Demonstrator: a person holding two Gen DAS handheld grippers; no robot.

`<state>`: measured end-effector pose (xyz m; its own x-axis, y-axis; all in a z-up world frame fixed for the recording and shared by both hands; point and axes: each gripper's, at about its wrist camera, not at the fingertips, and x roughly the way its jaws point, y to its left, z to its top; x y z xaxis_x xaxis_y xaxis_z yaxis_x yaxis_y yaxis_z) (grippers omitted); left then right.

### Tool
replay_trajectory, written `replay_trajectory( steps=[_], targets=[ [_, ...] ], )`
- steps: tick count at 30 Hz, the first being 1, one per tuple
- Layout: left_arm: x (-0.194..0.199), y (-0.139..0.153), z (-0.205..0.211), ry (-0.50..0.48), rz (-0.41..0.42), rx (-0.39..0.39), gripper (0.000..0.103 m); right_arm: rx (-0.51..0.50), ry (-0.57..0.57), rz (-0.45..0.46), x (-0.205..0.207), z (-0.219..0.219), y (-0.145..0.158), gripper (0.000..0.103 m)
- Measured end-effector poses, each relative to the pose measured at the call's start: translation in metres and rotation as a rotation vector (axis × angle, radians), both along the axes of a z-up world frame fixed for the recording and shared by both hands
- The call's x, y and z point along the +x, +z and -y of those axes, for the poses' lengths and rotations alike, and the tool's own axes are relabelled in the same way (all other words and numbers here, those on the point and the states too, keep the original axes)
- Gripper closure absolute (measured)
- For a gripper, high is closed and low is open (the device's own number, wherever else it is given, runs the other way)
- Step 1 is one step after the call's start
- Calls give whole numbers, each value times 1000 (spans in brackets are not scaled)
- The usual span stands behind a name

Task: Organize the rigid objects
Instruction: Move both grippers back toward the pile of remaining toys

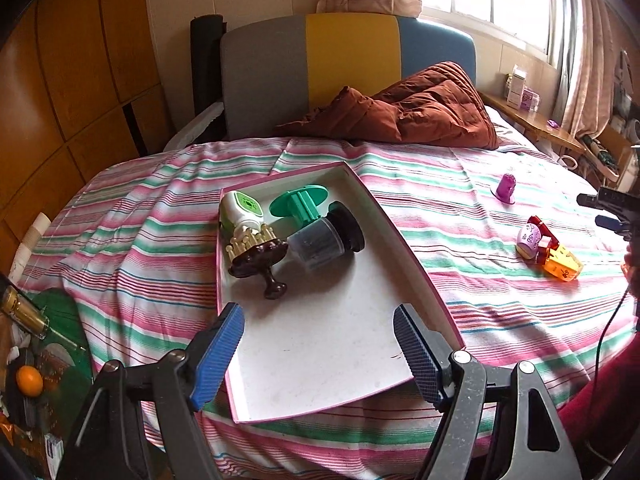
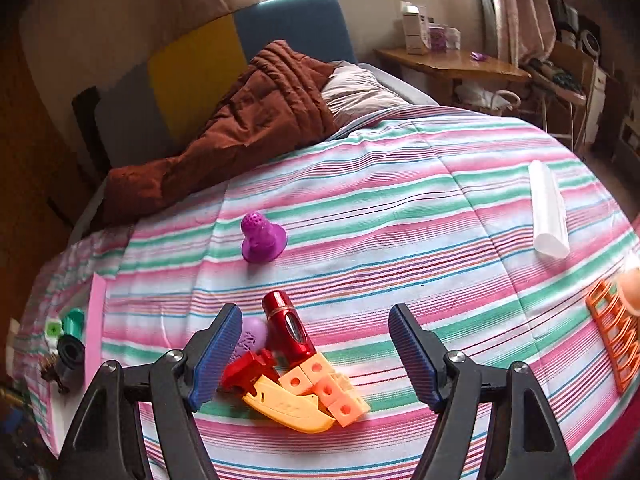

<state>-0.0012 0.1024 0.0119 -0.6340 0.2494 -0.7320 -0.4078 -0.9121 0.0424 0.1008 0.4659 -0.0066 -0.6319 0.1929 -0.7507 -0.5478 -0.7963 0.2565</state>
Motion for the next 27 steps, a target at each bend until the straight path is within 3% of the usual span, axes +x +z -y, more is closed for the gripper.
replay_trajectory(
  steps=[15,21,27],
  targets=[
    [-7,3,-60,-138,53,43,25,-219,-237,-57,35,-47,-15,26],
    [-23,3,-102,-190,106,69,25,-248,-257,-68,38,-51,-17,26],
    [-36,-3,-157,-260,125,40,25,-273,-234,-70,36,-51,-18,26]
  ],
)
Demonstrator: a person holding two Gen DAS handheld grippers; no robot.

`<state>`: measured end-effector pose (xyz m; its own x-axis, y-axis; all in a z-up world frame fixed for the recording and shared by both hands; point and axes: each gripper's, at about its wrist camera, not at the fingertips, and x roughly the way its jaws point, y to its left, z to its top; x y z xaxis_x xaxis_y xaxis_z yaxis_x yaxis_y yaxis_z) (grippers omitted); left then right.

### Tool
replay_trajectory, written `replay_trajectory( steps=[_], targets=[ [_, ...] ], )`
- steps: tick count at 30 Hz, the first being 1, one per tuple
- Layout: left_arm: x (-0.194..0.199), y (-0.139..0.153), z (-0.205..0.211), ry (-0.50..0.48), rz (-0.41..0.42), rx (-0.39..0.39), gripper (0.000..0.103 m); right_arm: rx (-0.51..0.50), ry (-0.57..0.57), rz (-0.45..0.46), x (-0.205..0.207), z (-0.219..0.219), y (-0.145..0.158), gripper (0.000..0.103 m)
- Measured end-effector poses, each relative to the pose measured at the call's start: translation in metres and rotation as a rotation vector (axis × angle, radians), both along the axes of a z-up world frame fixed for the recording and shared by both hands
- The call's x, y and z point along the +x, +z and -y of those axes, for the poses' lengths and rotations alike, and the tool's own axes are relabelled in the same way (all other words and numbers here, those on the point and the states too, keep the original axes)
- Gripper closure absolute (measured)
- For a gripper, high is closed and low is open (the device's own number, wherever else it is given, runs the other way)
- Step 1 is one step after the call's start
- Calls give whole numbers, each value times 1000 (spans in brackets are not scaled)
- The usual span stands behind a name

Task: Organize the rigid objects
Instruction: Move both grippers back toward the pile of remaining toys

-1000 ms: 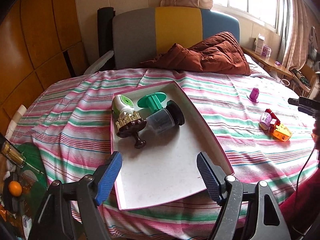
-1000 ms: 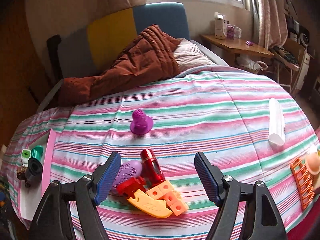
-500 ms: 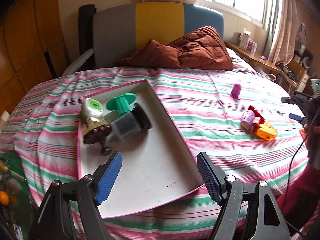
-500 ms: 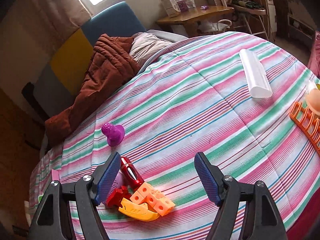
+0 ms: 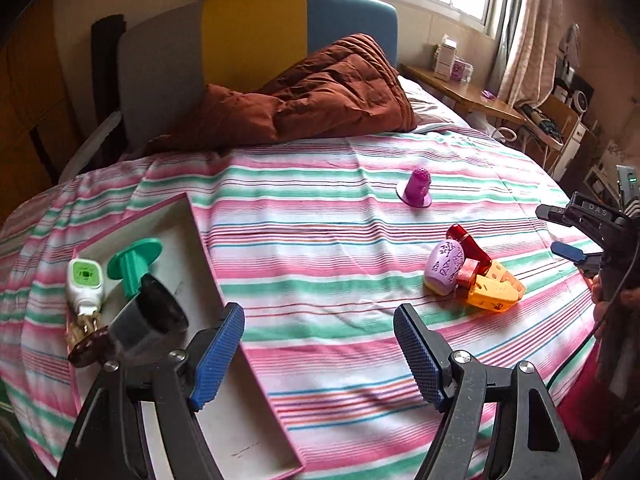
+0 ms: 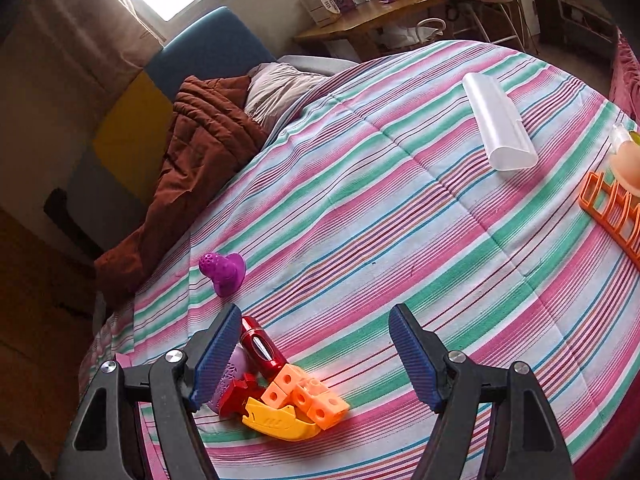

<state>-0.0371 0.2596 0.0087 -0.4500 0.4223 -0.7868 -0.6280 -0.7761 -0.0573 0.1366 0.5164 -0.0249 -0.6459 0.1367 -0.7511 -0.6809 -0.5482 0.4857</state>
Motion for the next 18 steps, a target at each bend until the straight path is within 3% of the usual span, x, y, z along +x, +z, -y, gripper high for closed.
replay_trajectory(
  steps=[11,15,18],
  targets=[
    [-39,-26,-113,-152,64,-36,25,-63,59,-17,-9,1,-7,26],
    [-53,-32,-149,-174,15,-62,25,-81,92,-18,-14,3,-9,26],
    [-65,-37,-174,-199,53,-52,25,-97,109,-26,-16,3,-10,26]
  ],
)
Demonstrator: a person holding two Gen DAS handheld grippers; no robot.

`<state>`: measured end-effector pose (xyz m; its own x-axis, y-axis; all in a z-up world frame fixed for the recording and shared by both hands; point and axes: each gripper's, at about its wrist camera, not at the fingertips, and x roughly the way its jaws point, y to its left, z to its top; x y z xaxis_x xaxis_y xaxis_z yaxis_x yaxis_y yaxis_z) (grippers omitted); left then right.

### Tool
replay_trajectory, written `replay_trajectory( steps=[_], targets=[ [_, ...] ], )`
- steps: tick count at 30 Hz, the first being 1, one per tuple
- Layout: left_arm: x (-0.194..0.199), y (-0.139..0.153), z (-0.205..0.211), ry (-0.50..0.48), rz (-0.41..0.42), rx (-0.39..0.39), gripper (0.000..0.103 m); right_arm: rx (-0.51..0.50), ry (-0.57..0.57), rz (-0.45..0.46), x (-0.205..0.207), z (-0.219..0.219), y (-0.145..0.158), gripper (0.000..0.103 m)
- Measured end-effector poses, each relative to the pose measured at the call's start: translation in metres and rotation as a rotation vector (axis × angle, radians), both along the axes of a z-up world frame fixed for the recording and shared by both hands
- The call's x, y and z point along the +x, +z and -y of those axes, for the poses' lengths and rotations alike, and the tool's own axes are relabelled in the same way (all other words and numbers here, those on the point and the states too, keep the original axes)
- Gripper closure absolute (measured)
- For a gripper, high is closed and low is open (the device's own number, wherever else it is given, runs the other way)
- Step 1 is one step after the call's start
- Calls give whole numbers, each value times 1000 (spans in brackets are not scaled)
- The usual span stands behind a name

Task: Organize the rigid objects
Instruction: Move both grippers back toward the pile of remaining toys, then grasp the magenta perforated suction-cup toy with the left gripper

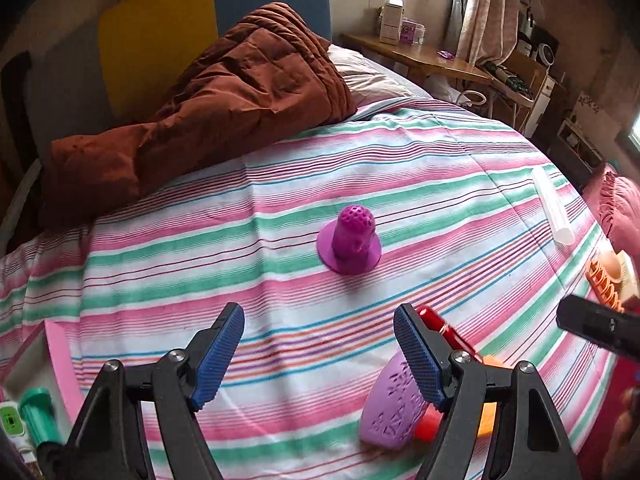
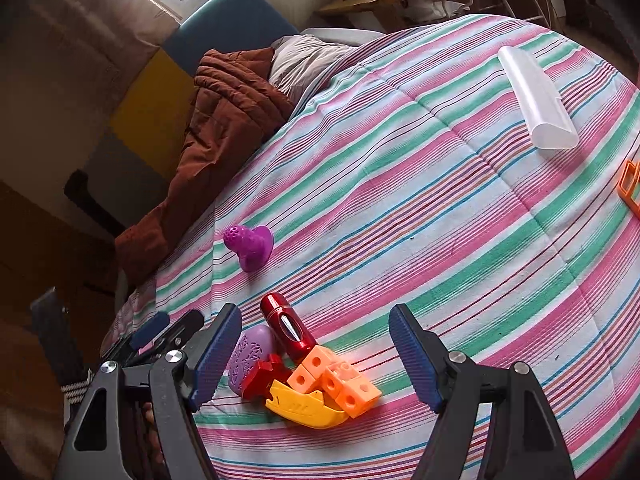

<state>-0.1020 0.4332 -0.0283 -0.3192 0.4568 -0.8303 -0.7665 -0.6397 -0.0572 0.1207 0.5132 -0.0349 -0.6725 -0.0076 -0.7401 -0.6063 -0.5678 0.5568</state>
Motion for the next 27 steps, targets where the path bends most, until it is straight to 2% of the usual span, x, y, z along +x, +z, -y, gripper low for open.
replay_trajectory(
  steps=[1,4,8,12,13,14,15,19,27],
  targets=[
    [-4,-2,-8,1,6,-7,21,-7,5,-4,-1,0,0,26],
    [-14,-6,-30,0,-16,-10,20,-26,14,-16,-1,0,-1,26],
    [-24,-14,-55,-14,-28,-14,24,-49,27,-24,-2,-1,-3,25],
    [-35,-28,-74,-5,-47,-50,26,-58,39,-23,-4,0,-4,25],
    [-38,-33,-75,-1,-36,-53,38,-57,39,-23,-4,0,-4,25],
    [-42,-37,-76,-3,-11,-45,62,-57,38,-23,-4,0,-4,25],
    [-46,-41,-77,2,15,-48,68,-56,36,-22,-4,0,-4,25],
    [-51,-40,-63,25,70,5,69,-60,23,-16,-2,-3,-6,25],
    [-21,-27,-4,81,39,-14,69,-56,7,-1,-1,-5,-7,25]
  ],
)
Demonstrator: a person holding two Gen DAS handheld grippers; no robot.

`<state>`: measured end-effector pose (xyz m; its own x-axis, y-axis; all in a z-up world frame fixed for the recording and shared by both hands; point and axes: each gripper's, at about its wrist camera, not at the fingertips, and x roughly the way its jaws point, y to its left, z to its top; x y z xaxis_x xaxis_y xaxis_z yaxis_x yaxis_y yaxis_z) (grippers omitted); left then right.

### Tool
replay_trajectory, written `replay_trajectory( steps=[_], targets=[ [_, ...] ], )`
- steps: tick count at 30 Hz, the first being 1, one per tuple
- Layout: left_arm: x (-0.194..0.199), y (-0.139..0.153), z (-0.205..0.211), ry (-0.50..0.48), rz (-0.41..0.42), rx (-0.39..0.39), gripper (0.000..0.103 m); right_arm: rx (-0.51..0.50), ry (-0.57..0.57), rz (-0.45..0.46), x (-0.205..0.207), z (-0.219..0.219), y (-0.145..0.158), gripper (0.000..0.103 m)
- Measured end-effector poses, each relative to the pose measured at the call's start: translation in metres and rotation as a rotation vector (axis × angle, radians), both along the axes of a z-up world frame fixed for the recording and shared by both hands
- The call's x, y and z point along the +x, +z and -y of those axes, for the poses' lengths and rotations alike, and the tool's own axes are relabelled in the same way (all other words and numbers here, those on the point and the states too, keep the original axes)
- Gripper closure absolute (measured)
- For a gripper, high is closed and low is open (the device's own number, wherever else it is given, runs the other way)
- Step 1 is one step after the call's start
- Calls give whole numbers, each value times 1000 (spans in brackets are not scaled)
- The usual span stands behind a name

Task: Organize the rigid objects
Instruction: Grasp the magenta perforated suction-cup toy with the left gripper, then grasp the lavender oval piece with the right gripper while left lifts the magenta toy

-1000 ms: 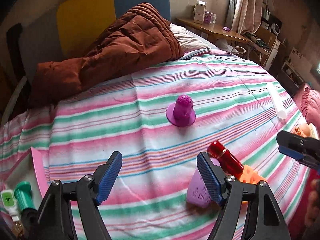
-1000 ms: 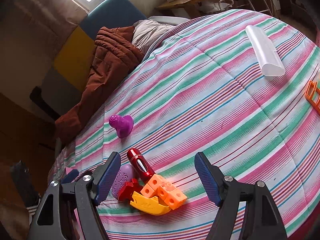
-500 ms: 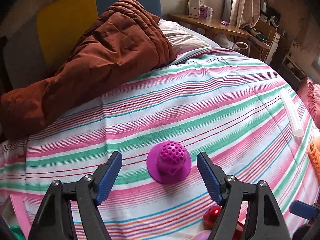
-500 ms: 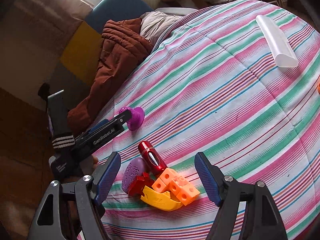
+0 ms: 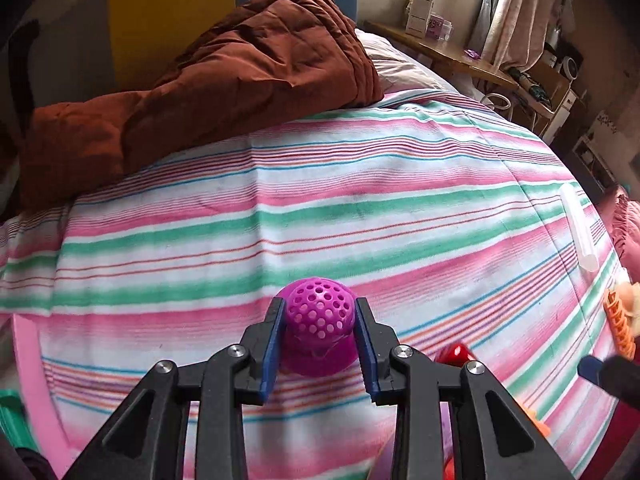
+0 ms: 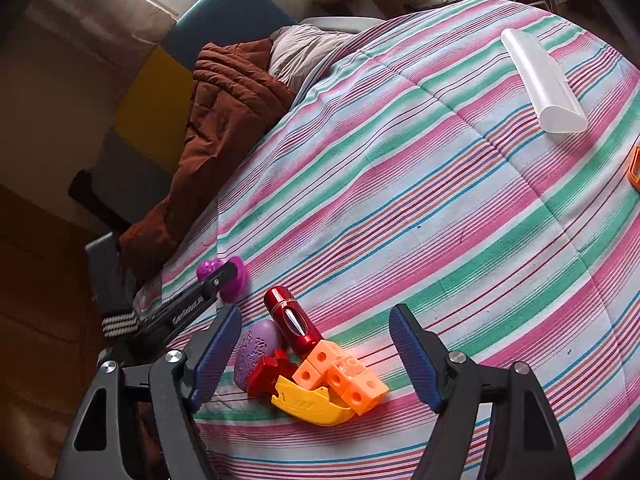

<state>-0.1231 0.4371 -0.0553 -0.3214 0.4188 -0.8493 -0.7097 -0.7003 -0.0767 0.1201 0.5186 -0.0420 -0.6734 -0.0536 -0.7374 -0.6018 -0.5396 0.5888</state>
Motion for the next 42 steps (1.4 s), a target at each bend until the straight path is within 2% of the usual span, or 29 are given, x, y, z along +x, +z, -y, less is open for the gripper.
replay_trajectory(
  steps=[9,14,17,20,22,24,32,36,39,41,42],
  targets=[
    [69,27,70,-20,-38,50,69,-17,34,35,-5,4,-5,26],
    [103,27,100,-39,-32,63,69,-3,95,42,-13,13,-5,26],
    [120,23,119,-50,0,63,69,17,147,52,-21,22,-5,26],
    [137,18,136,-59,18,64,69,66,195,63,-26,33,-1,28],
    [147,15,146,-69,30,71,69,94,230,62,-30,40,1,36],
    [156,14,155,-78,13,68,69,108,267,54,-33,47,3,37],
    [161,21,184,-75,36,115,69,110,346,63,-55,65,3,39],
    [163,29,197,-70,29,138,69,120,387,132,-80,73,-7,39],
    [163,34,211,-52,30,153,69,139,414,252,-101,83,-24,47],
    [163,37,218,-39,34,165,69,148,437,278,-110,90,-34,50],
    [162,39,222,-32,36,171,69,151,449,272,-113,94,-36,56]
  ],
)
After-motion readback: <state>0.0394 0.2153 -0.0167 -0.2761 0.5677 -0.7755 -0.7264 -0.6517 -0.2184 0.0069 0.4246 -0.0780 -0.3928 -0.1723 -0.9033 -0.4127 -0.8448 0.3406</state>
